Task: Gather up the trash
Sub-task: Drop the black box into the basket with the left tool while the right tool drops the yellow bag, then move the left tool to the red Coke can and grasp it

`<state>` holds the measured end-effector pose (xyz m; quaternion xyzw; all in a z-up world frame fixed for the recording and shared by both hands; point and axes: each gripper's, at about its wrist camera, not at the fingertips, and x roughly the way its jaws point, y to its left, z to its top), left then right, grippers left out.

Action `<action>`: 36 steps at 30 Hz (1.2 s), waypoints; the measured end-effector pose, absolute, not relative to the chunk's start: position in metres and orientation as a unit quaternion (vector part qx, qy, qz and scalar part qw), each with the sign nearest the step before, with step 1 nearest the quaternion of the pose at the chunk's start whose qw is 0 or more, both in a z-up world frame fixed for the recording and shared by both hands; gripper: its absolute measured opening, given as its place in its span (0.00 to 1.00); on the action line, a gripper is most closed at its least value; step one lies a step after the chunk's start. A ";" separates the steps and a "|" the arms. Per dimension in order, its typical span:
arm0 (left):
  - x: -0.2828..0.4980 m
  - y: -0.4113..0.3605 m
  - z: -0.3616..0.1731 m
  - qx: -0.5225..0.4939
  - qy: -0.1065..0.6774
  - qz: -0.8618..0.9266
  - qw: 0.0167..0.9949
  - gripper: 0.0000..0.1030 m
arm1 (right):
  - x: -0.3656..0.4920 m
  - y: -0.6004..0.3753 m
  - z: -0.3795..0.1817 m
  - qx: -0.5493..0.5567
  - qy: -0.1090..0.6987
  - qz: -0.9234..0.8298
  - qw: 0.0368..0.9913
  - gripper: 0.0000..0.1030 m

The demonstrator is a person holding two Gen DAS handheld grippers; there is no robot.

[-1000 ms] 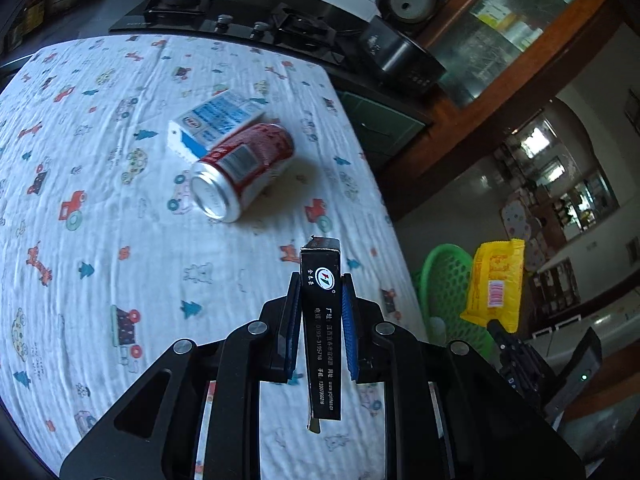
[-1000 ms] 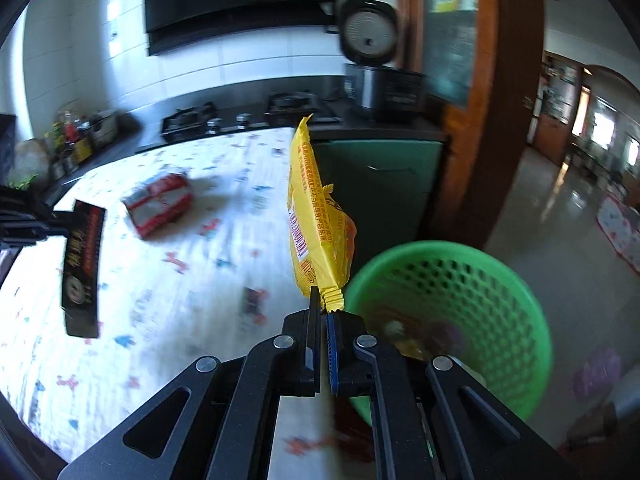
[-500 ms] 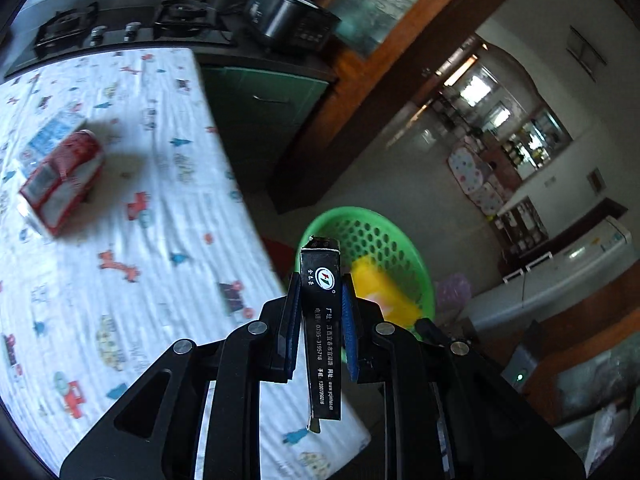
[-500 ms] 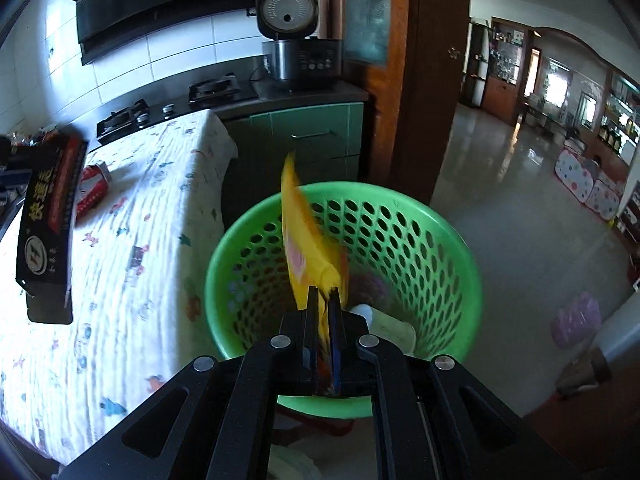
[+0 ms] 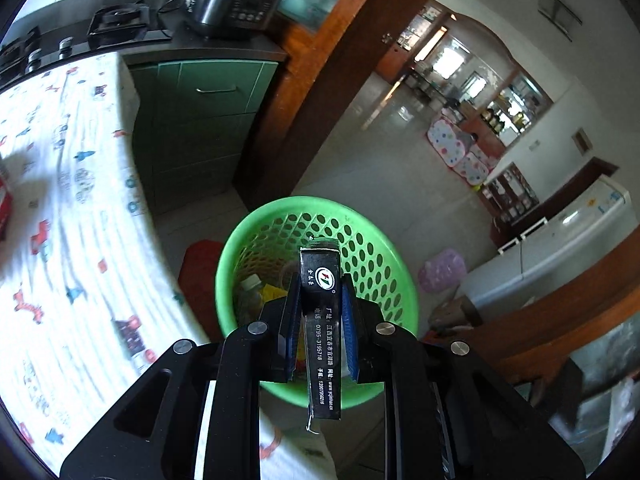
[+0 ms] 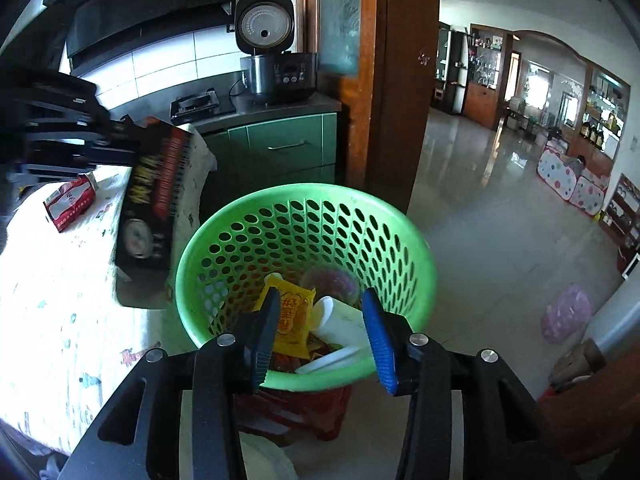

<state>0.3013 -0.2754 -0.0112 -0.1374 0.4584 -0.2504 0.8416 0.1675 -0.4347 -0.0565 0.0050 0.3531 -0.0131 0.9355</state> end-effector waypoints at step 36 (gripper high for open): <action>0.252 -0.143 0.000 -0.020 0.385 -0.124 0.914 0.61 | 0.154 -0.371 -0.036 -0.010 0.338 0.042 0.940 0.65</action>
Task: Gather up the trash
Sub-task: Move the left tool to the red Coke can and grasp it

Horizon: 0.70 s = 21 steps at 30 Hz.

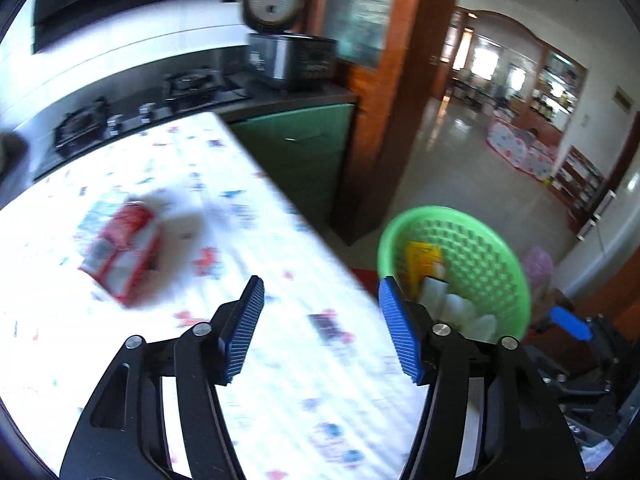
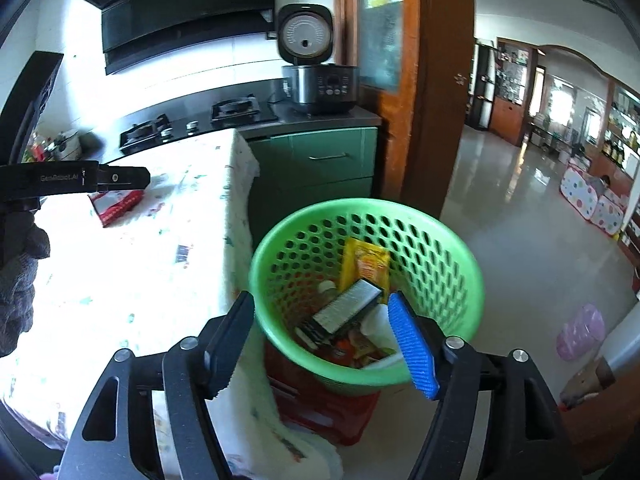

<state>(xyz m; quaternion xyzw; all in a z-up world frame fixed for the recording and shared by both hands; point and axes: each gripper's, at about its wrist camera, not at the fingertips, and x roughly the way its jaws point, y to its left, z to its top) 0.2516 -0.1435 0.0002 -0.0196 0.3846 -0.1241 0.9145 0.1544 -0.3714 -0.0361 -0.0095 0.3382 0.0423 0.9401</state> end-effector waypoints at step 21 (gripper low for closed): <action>0.328 0.009 -0.032 -0.013 0.410 -0.035 0.911 0.75 | 0.200 -0.285 -0.039 -0.054 0.357 0.103 0.927 0.72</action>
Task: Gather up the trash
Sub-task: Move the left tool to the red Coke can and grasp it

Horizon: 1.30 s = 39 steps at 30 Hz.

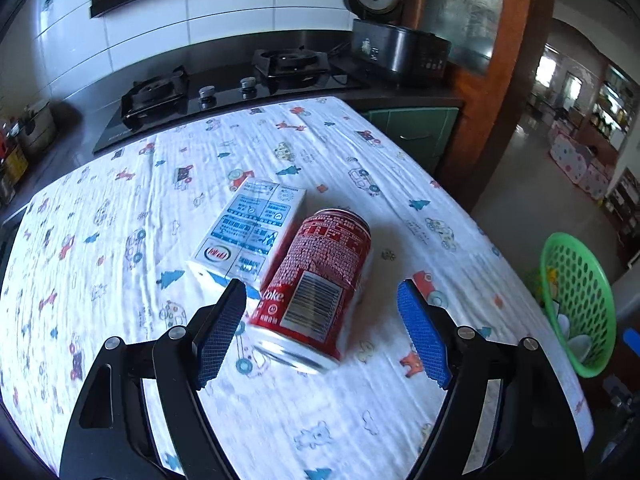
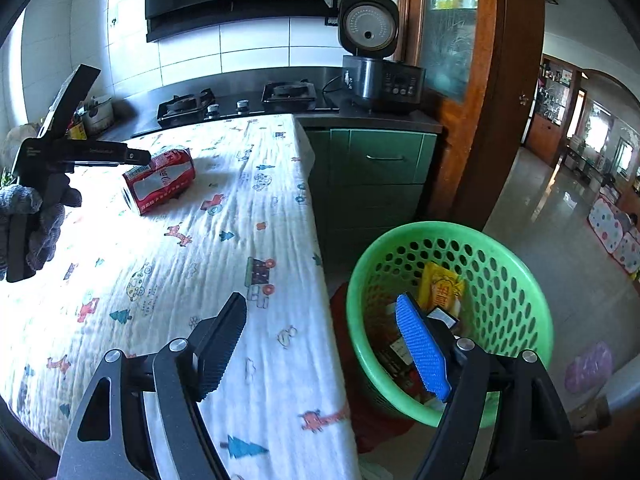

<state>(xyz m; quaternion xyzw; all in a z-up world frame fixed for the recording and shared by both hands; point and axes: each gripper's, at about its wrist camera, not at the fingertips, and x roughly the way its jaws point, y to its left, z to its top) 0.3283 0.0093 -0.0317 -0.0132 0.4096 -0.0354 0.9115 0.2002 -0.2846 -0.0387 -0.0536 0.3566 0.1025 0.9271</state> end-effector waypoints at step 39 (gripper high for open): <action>0.379 -0.026 -0.074 0.080 0.470 -0.086 0.875 0.64 | 0.238 -0.261 -0.063 -0.064 0.387 0.121 0.912 0.72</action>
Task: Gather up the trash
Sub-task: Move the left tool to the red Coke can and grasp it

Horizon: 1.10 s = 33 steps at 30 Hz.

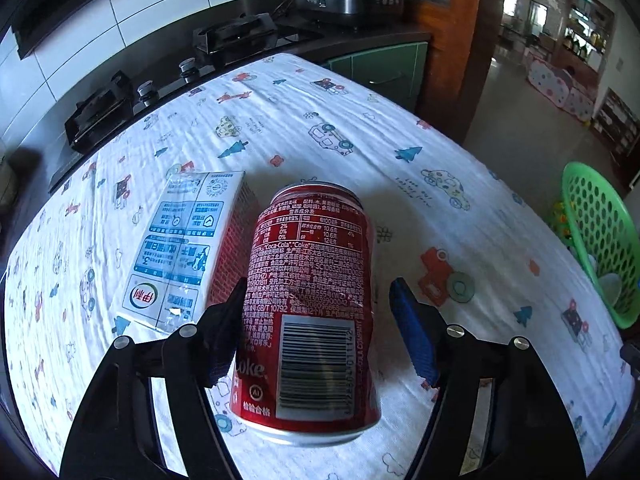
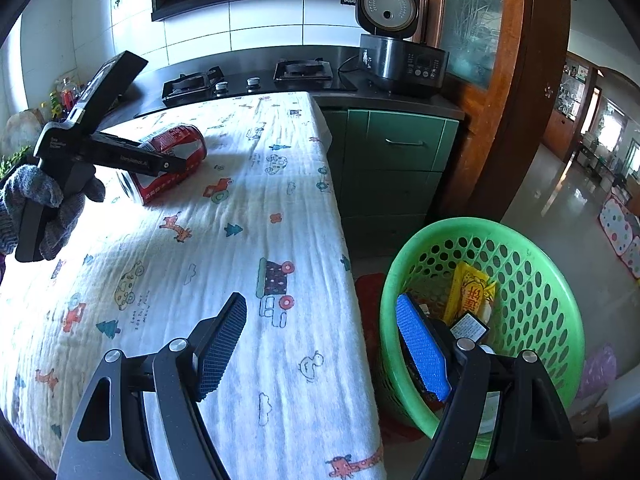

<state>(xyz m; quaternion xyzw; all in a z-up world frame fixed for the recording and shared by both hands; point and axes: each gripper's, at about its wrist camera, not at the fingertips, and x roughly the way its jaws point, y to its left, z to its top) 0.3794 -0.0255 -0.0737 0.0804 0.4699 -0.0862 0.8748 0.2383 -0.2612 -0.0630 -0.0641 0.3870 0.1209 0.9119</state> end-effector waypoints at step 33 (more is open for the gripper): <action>0.211 0.126 -0.018 0.012 0.407 0.042 0.912 0.58 | 0.336 -0.083 -0.022 0.000 0.427 0.256 0.868 0.72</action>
